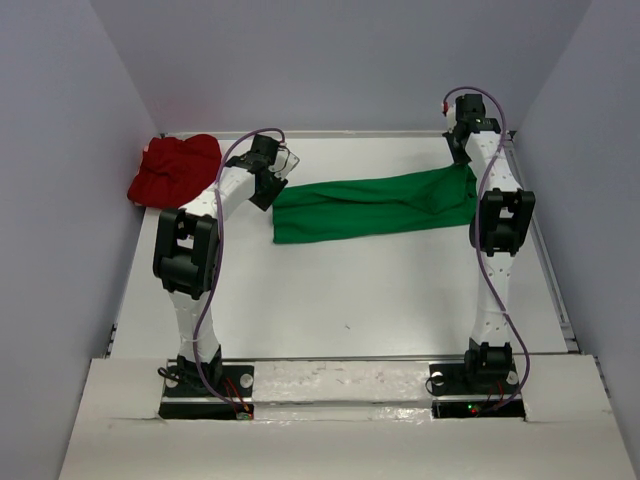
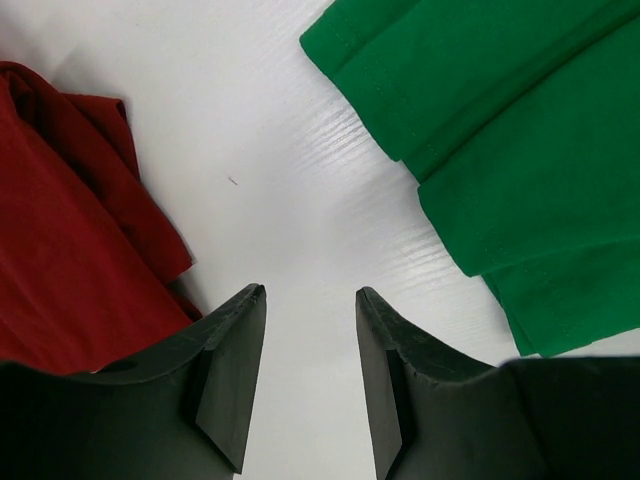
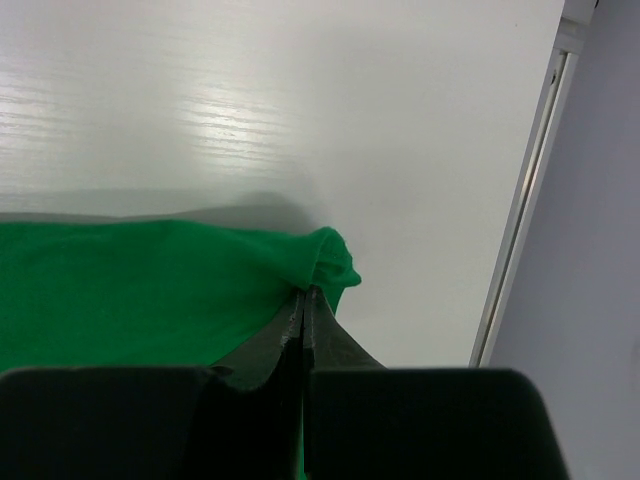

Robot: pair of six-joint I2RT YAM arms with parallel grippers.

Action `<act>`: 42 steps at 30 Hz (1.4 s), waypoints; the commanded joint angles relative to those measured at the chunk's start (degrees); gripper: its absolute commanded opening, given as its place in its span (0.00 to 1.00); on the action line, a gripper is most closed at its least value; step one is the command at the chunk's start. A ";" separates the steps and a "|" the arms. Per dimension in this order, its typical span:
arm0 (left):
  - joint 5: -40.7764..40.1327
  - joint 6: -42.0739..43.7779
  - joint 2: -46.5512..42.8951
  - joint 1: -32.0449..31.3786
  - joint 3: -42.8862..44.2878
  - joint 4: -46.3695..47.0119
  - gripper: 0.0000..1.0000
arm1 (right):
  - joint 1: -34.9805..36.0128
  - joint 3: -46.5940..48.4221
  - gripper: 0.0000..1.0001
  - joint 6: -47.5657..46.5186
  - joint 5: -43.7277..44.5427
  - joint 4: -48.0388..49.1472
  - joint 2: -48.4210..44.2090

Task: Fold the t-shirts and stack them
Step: Fold the other side of the tshirt into a rectangle

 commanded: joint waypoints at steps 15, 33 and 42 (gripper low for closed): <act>-1.22 0.88 -1.26 -0.37 -0.66 -1.01 0.53 | -0.37 5.52 0.00 -1.72 4.27 6.14 4.06; -1.22 1.05 -1.09 -0.99 -0.30 -1.36 0.53 | 0.16 4.20 0.91 -3.66 6.11 8.51 3.36; -0.69 1.14 -6.27 -1.34 -2.32 -0.30 0.54 | 0.77 0.16 0.96 -2.88 4.37 7.03 -8.41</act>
